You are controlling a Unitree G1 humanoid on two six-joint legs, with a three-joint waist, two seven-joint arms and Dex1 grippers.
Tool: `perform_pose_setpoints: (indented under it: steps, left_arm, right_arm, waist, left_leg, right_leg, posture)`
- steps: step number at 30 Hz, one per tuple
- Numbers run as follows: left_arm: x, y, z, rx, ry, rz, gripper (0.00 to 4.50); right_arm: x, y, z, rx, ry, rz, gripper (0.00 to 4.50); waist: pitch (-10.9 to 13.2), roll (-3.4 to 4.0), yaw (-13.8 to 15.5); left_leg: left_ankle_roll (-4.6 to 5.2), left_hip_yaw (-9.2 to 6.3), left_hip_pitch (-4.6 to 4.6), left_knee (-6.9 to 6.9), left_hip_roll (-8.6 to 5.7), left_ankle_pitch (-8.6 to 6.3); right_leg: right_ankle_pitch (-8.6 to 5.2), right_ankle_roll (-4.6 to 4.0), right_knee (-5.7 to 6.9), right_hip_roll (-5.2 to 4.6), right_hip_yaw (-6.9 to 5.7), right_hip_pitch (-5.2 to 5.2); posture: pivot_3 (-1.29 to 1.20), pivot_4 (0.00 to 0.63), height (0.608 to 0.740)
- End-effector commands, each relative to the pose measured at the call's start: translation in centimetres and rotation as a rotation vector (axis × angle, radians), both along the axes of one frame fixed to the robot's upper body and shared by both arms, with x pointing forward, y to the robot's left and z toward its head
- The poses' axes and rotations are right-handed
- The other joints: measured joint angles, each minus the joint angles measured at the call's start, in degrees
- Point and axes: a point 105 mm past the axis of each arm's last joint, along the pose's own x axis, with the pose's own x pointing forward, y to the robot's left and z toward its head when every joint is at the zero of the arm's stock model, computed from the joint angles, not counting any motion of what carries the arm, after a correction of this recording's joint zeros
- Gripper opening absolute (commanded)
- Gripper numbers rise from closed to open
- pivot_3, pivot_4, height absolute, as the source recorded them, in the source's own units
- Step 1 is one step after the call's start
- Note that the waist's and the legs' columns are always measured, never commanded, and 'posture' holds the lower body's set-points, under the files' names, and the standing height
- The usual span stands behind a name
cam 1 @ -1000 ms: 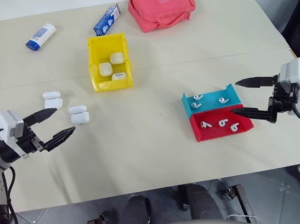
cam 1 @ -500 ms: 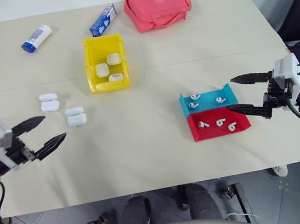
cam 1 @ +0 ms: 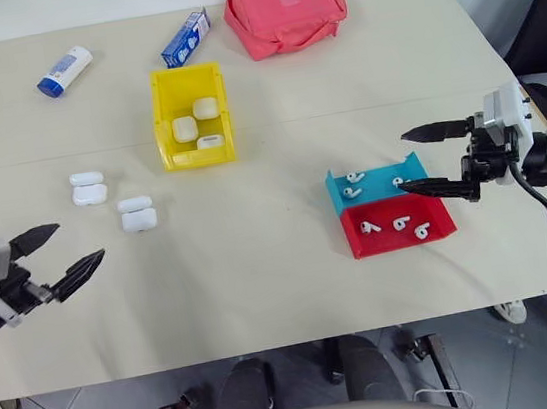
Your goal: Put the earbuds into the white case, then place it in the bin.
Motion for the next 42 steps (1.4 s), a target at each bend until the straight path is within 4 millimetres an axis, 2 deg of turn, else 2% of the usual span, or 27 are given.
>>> perform_pose_setpoints:
  steps: [1,4,6,8,17,25,30,42]
  left_arm:
    - [0.9,-0.6,1.4,0.057,0.07,0.109,4.44]
    - [1.6,-1.3,1.4,0.066,0.152,0.186,4.44]
    - [2.0,-1.2,0.4,0.089,0.338,0.307,4.44]
    - [2.3,-1.6,0.6,0.094,0.415,0.375,4.44]
    - [5.0,-2.2,0.6,0.046,0.504,0.428,4.44]
    - [6.7,-4.0,0.3,-0.049,0.593,0.445,4.44]
    - [7.0,-5.1,0.6,-0.079,0.632,0.444,4.44]
    - [7.0,-7.0,-0.4,-0.118,0.691,0.515,4.44]
  right_arm:
    - [0.1,0.2,0.8,-0.007,-0.035,0.031,4.5]
    - [0.3,0.5,0.8,-0.007,-0.039,0.042,4.5]
    - [0.3,0.7,0.7,-0.004,-0.035,0.055,4.5]
    - [0.3,0.9,0.5,-0.005,-0.029,0.062,4.5]
    - [-0.1,1.1,0.4,-0.012,-0.011,0.096,4.5]
    - [-0.8,1.5,0.9,0.001,-0.011,0.169,4.5]
    - [-0.7,1.6,0.6,0.001,-0.012,0.159,4.5]
    - [-1.5,1.4,0.3,0.047,-0.001,0.183,4.5]
  waist:
    - [0.0,0.01,-0.01]
    - [0.0,0.06,-0.13]
    - [-0.01,0.06,-0.05]
    - [-0.02,0.02,0.05]
    - [-0.03,-0.03,-0.22]
    - [-0.03,-0.03,-0.08]
    - [-0.03,-0.05,-0.07]
    - [-0.04,-0.05,-0.02]
  left_leg:
    - [0.0,0.0,0.0,0.0,-0.01,0.0]
    - [0.01,0.01,0.04,0.0,-0.07,0.01]
    - [0.01,0.03,0.05,0.0,-0.09,0.01]
    - [0.0,0.0,0.04,0.01,-0.12,0.06]
    - [-0.18,-0.01,0.11,0.01,-0.11,0.14]
    - [-0.23,-0.17,0.09,0.03,-0.19,0.18]
    - [-0.31,-0.18,0.08,0.03,-0.2,0.24]
    - [-0.38,-0.24,0.14,0.05,-0.26,0.26]
  right_leg:
    - [0.0,0.0,0.01,0.03,0.02,-0.01]
    - [0.0,0.0,0.05,0.12,0.01,0.0]
    - [0.0,0.0,0.07,0.13,-0.03,0.01]
    - [0.02,0.04,0.11,0.19,-0.11,0.03]
    - [0.01,0.03,0.14,0.2,-0.02,0.01]
    - [0.01,0.03,0.18,0.12,0.16,0.04]
    - [0.01,0.03,0.18,0.13,0.17,0.04]
    - [0.01,0.03,0.19,0.17,0.27,0.07]
  posture:
    - [0.0,0.15,0.74]
    - [0.0,0.15,0.74]
    - [0.0,0.15,0.74]
    - [0.0,0.15,0.74]
    - [0.0,0.15,0.74]
    - [0.0,0.15,0.74]
    - [0.0,0.15,0.74]
    - [0.0,0.15,0.74]
